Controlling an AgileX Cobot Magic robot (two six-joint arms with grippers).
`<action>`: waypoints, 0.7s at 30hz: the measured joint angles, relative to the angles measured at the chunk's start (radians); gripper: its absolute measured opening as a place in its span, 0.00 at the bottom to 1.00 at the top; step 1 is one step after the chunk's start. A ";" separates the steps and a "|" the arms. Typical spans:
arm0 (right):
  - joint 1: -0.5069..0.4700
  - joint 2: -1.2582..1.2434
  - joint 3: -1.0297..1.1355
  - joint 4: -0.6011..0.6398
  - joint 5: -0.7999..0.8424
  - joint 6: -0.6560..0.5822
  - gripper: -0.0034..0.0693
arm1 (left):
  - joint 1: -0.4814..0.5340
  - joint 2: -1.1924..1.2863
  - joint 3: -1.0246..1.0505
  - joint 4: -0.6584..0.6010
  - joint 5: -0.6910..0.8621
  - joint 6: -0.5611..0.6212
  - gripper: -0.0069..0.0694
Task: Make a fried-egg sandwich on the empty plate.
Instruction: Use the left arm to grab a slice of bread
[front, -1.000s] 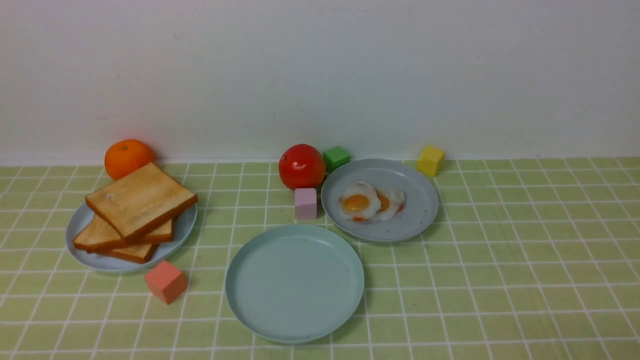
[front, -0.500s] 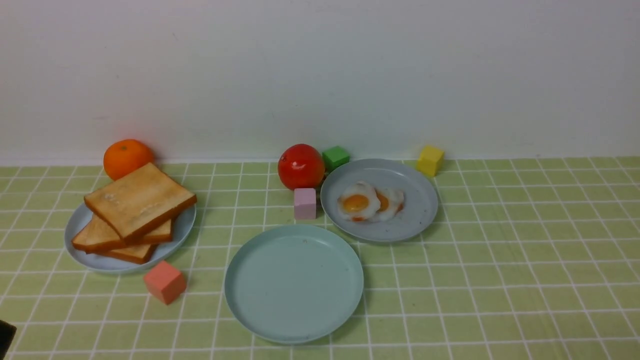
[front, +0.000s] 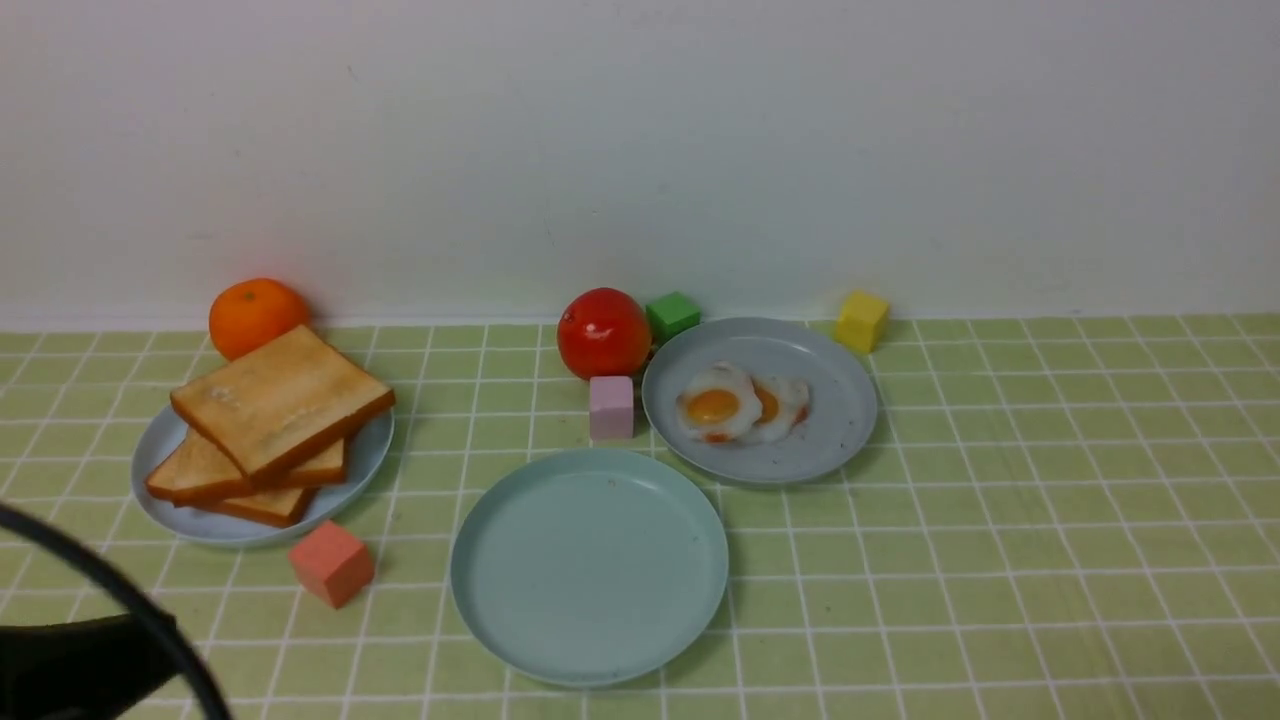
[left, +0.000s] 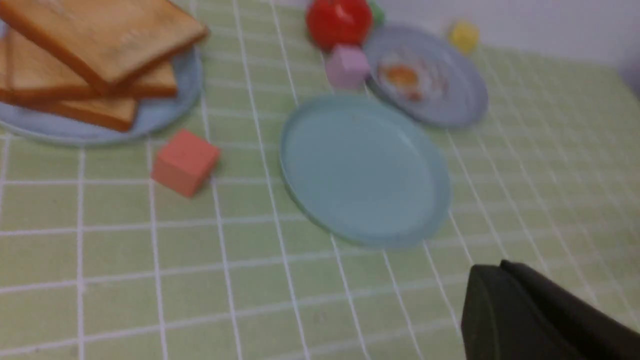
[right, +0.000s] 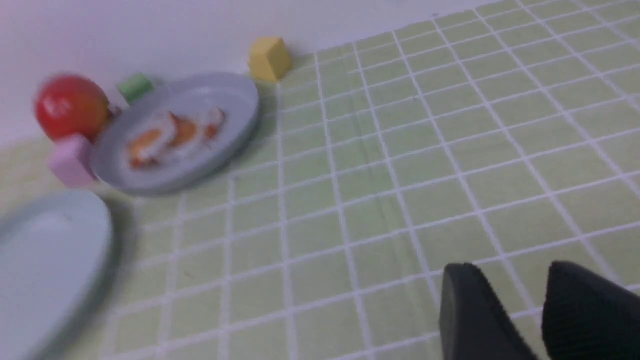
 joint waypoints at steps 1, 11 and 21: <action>0.000 0.000 0.000 0.069 -0.041 0.034 0.38 | -0.023 0.065 -0.043 0.021 0.053 0.008 0.07; 0.000 0.009 -0.095 0.258 -0.034 0.066 0.33 | -0.089 0.356 -0.180 0.083 -0.004 0.015 0.07; 0.058 0.347 -0.732 0.179 0.602 -0.362 0.03 | -0.089 0.683 -0.320 0.235 -0.008 0.017 0.07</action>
